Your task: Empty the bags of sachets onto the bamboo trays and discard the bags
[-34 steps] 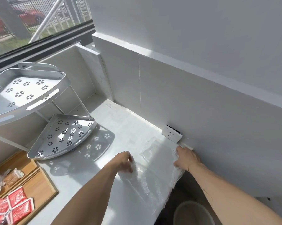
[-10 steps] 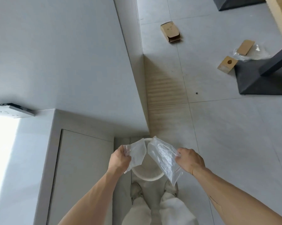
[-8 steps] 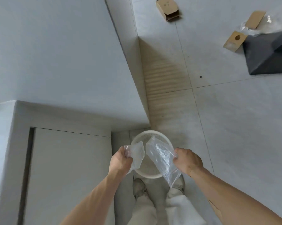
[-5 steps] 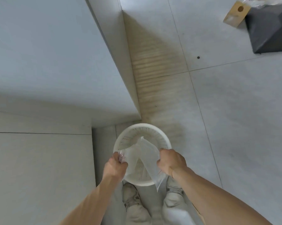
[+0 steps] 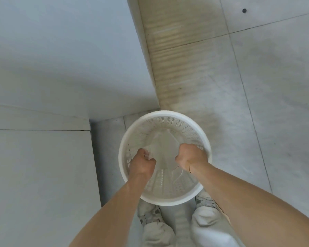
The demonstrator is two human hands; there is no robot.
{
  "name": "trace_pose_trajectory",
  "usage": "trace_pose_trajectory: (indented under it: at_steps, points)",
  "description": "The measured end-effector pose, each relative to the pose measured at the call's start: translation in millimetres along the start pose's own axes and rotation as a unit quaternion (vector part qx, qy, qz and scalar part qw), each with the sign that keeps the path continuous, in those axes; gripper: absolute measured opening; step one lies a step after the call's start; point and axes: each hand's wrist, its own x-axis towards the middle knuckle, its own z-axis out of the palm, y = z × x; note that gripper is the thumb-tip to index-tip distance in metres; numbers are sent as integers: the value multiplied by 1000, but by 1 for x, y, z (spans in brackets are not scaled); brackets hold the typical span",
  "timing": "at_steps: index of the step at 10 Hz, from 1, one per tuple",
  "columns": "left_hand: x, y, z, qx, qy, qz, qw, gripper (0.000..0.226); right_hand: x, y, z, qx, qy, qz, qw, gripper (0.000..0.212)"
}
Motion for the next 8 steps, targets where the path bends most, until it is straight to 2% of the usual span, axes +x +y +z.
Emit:
trace_pose_trajectory:
  at_steps: [1,4,5,6,8]
  points:
    - [22,-1,15,-19,-12,-3,1000,17,19,7,7,19,11,8,1000,17]
    - [18,4,21,-43,-54,-21,997,49,12,1,4,19,13,17,1000,23]
    - [-7,15,5,-32,-59,-6,998,51,-14,-5,-16,-30,-6,3,1000,18]
    - [-27,24,-11,-12,-68,5,998,50,-36,-7,-34,-58,-21,-2,998,21]
    - [-92,58,-68,69,-92,34,993,45,-117,-25,-91,-147,-11,-66,987,29]
